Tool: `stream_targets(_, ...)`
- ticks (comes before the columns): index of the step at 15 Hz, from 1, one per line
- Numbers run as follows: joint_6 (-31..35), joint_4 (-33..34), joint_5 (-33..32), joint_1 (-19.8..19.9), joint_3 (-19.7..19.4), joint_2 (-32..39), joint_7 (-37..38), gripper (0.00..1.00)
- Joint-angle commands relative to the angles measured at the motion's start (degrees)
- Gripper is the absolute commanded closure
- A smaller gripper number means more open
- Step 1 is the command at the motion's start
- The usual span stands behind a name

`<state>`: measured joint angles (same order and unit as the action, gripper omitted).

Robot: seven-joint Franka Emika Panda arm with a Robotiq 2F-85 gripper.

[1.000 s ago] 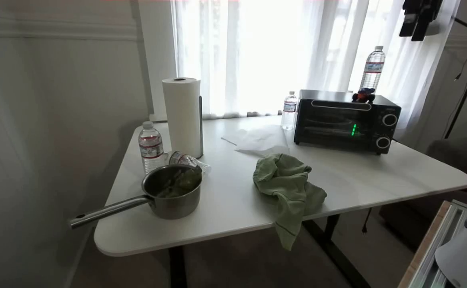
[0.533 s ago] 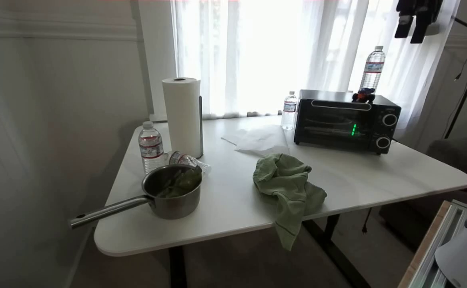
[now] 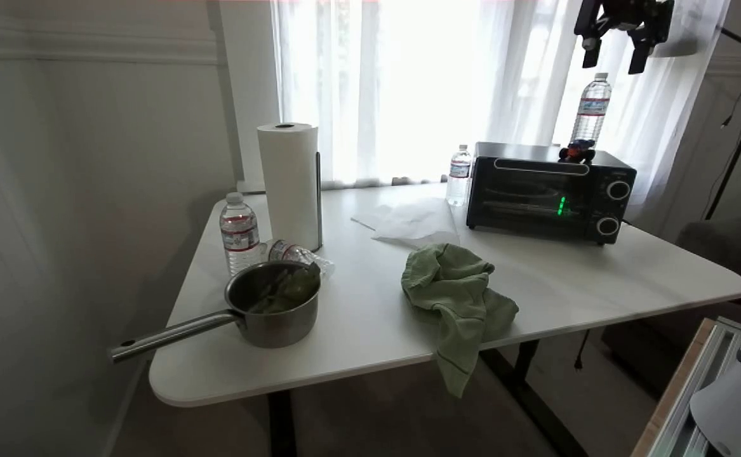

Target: Remove the toy car from on top of the microwave and put it on the table

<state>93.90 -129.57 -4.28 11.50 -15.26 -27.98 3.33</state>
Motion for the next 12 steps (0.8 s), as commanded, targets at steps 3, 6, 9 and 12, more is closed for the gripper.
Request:
stream_targets(3,0.55,6.11,2.32,5.25,-0.66,8.21,10.31,0.00)
stream_targets(6,2.65,7.37,3.64,7.10,-1.47,12.24,16.04,0.00)
stream_targets(9,4.41,10.03,6.23,8.44,-2.64,16.84,21.19,0.00)
stream_targets(12,4.41,7.34,3.62,8.02,-1.98,14.89,18.21,0.00)
